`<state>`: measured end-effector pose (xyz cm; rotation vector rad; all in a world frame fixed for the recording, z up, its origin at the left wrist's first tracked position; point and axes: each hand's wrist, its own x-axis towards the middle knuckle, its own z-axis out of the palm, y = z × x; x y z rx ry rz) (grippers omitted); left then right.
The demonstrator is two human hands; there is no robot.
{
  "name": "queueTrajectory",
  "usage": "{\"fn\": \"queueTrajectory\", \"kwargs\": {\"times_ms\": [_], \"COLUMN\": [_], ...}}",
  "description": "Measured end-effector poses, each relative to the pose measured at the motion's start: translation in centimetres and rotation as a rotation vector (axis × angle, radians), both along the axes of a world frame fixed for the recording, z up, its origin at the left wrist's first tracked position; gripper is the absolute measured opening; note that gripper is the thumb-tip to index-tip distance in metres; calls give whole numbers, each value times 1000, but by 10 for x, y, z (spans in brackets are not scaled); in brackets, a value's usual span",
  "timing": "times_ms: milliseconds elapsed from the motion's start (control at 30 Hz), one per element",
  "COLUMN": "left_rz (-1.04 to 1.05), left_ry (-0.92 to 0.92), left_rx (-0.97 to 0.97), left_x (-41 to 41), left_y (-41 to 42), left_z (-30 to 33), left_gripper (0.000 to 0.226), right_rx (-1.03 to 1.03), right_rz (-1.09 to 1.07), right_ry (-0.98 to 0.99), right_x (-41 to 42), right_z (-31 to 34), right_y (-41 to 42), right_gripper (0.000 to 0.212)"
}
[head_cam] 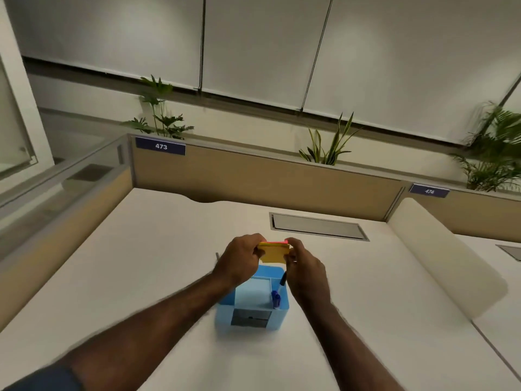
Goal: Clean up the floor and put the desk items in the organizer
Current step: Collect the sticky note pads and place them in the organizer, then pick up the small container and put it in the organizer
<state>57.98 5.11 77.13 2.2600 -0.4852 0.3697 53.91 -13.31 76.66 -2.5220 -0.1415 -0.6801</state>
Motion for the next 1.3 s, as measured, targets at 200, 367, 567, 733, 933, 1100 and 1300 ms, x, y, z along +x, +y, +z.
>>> {"fn": "queueTrajectory", "kwargs": {"times_ms": [200, 367, 567, 733, 933, 1100, 1300], "left_rz": [38, 46, 25, 45, 67, 43, -95], "left_ry": [113, 153, 231, 321, 176, 134, 197], "left_rx": [15, 52, 93, 72, -65, -132, -167], "left_x": [33, 42, 46, 40, -3, -79, -191], "left_y": [-13, -23, -24, -25, -14, -21, -55], "left_z": [-26, -39, -43, -42, -25, -32, -63], "left_gripper": [7, 4, 20, 52, 41, 38, 40], "right_rx": [-116, -140, -178, -105, 23, 147, 224], "right_rz": [-48, -92, -103, -143, -173, -170, -81], "right_ry": [186, 278, 354, 382, 277, 140, 89], "right_x": [40, 56, 68, 62, 22, -50, -165], "right_z": [-17, -35, -42, -45, -45, -46, -63], "right_y": [-6, -12, -11, -7, -13, -17, -23], "right_gripper": [50, 47, 61, 75, 43, 34, 31]}}
